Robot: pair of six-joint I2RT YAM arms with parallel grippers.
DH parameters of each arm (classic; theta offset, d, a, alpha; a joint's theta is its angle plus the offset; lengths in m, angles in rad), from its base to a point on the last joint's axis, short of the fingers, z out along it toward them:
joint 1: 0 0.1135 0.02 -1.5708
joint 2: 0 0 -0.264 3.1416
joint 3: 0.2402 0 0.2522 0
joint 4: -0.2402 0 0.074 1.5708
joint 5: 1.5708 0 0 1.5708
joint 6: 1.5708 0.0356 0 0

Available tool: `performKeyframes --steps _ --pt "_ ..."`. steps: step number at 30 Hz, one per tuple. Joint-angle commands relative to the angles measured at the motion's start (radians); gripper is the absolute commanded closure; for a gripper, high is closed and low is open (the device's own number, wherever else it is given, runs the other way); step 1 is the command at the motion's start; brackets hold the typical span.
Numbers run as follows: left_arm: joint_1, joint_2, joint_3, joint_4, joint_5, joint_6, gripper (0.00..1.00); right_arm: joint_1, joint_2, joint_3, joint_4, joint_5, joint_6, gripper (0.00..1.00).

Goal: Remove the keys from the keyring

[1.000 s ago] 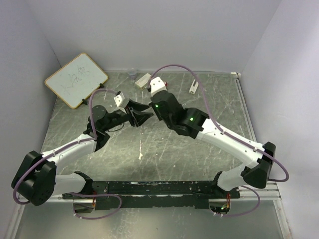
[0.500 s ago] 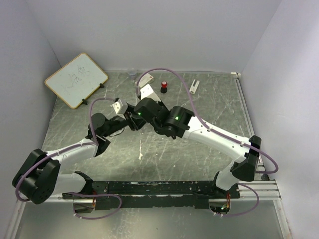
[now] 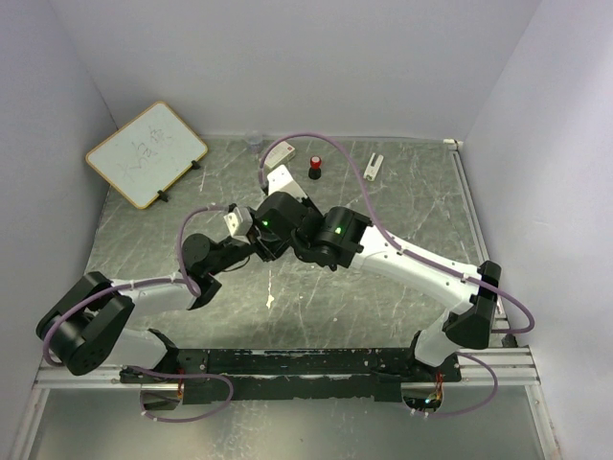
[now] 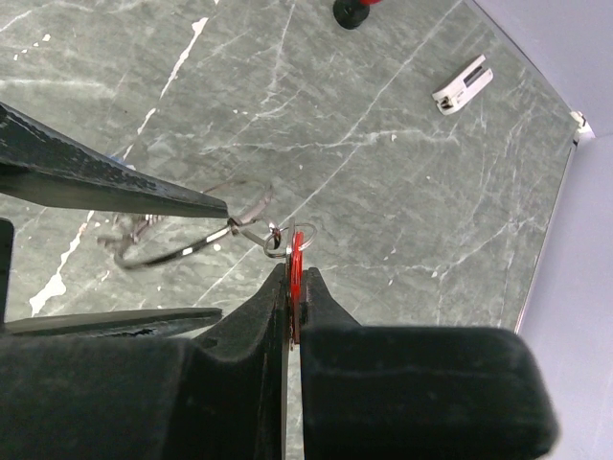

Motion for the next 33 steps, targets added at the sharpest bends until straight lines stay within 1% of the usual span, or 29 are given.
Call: performKeyframes --steps 1,8,20,33 --pt "-0.033 0.018 0.028 0.064 -0.083 0.051 0.47 0.012 0.008 0.034 -0.011 0.032 0.014 1.0" --pt "-0.073 0.03 0.013 0.087 -0.202 0.099 0.48 0.023 -0.004 0.025 -0.002 0.027 0.015 1.0" --pt "-0.095 0.092 0.025 0.126 -0.274 0.104 0.49 0.036 -0.021 0.008 0.002 0.029 0.022 1.0" --pt "-0.107 0.101 0.038 0.143 -0.288 0.115 0.5 0.04 -0.023 -0.005 0.014 0.03 0.014 1.0"
